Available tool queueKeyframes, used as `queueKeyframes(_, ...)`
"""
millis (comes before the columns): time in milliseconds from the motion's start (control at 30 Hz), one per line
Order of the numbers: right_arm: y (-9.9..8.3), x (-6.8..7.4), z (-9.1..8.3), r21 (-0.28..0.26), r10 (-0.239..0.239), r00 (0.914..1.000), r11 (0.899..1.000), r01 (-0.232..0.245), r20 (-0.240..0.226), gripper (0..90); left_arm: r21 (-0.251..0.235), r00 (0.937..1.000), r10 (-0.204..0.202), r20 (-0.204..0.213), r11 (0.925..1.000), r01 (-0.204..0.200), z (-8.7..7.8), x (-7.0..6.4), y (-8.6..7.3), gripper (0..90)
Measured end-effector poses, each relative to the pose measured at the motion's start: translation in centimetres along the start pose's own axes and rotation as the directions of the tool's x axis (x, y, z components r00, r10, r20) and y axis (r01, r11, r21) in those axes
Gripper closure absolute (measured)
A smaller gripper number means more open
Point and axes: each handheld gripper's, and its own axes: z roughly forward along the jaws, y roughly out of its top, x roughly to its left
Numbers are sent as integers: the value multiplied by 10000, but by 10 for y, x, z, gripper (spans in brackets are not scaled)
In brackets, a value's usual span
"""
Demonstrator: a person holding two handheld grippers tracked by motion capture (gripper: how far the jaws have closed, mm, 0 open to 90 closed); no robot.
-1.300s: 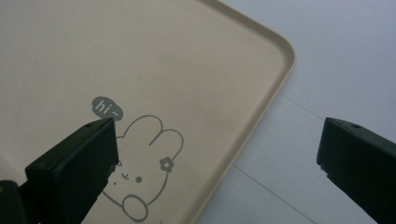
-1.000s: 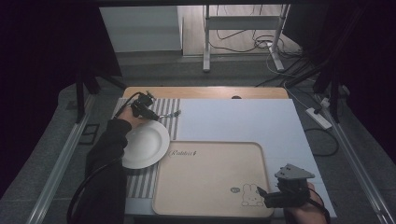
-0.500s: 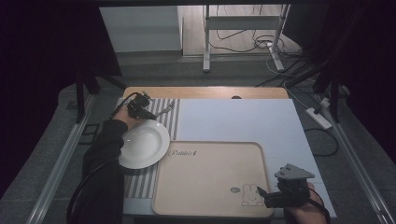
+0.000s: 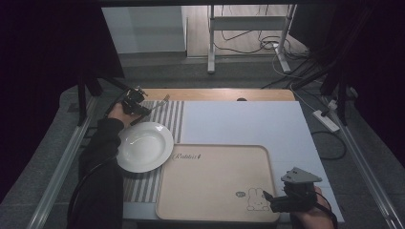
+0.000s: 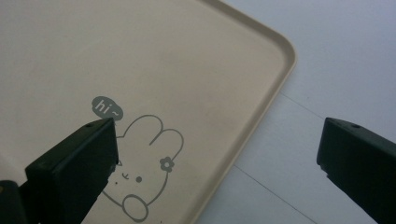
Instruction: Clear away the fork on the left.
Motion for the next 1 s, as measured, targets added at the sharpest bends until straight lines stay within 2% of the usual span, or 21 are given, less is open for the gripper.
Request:
queueKeyframes(133,0,0,0,5,-5,10000,10000,5,3,0,-194,9998,-26,221,9998,30,-10,-2,1,782)
queueKeyframes(233,0,1,0,-3,-18,10000,10000,18,8,0,-132,9993,43,383,9999,-38,-11,-9,2,781)
queueKeyframes(367,0,1,0,-17,-21,10000,10000,21,19,0,-226,9970,-179,746,9996,196,-13,-16,2,781)
queueKeyframes(467,0,1,0,-19,-39,10000,10000,39,27,0,-234,9957,-203,904,9995,225,-14,-22,0,781)
queueKeyframes(567,0,1,0,-6,-48,10000,10000,48,26,0,-223,9954,-19,955,9997,41,-14,-30,-2,781)
queueKeyframes(1000,0,2,0,14,-98,9999,10000,98,56,0,-269,9922,29,1242,9996,5,-22,-63,-16,781)
